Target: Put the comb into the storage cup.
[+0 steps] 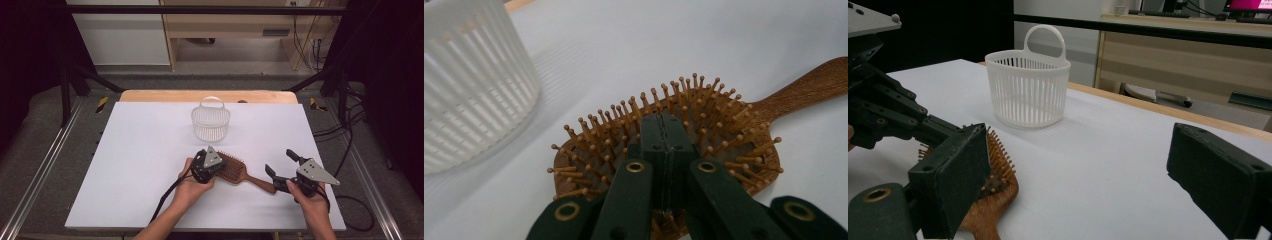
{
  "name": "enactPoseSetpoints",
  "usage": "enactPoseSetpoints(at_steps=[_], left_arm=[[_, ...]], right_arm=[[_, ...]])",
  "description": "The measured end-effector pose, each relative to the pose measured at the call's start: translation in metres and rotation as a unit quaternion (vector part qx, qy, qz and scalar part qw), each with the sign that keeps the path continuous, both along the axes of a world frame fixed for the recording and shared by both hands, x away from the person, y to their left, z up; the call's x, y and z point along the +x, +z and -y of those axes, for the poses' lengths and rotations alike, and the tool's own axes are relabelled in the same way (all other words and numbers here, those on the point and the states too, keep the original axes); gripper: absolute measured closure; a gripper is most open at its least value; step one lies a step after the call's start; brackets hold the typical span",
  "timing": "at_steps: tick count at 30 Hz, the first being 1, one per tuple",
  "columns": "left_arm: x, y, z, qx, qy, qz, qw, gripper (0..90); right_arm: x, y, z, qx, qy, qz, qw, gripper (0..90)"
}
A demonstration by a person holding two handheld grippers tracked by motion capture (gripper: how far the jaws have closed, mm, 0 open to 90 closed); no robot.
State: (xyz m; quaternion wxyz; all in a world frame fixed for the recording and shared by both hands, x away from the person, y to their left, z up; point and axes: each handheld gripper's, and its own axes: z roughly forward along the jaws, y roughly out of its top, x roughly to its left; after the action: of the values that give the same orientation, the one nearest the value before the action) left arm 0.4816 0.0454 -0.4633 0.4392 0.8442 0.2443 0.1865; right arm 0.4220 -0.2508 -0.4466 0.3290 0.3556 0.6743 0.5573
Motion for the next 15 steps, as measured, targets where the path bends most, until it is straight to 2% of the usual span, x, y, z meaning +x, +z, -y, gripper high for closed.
enactPoseSetpoints(at_steps=[3, 5, 6, 7, 9, 11, 15], left_arm=[[0.000, 0.001, 0.001, -0.007, 0.006, -0.001, 1.0000, 90.0], [0.001, 0.004, -0.004, -0.023, 0.018, 0.000, 0.9996, 90.0], [0.001, 0.004, -0.004, -0.023, 0.018, 0.000, 0.9996, 90.0], [0.000, 0.011, -0.011, -0.044, 0.023, 0.005, 0.9987, 90.0], [-0.001, 0.014, -0.015, -0.050, 0.027, 0.010, 0.9983, 90.0], [-0.005, 0.023, -0.029, -0.058, 0.036, 0.021, 0.9975, 90.0], [-0.011, 0.027, -0.058, -0.059, 0.057, 0.038, 0.9959, 90.0]], right_arm=[[0.000, 0.000, 0.000, -0.002, -0.001, -0.001, 1.0000, 9.9], [0.000, 0.001, 0.001, -0.003, -0.001, -0.003, 1.0000, 9.7], [0.000, 0.001, 0.001, -0.004, -0.002, -0.005, 1.0000, 9.6], [0.000, 0.001, 0.002, -0.006, -0.002, -0.007, 1.0000, 9.4], [0.000, 0.001, 0.001, -0.012, -0.003, -0.022, 0.9997, 8.8], [0.001, 0.002, 0.001, -0.014, 0.000, -0.038, 0.9992, 8.1], [0.002, 0.007, -0.005, -0.033, 0.001, -0.068, 0.9971, 6.7]])
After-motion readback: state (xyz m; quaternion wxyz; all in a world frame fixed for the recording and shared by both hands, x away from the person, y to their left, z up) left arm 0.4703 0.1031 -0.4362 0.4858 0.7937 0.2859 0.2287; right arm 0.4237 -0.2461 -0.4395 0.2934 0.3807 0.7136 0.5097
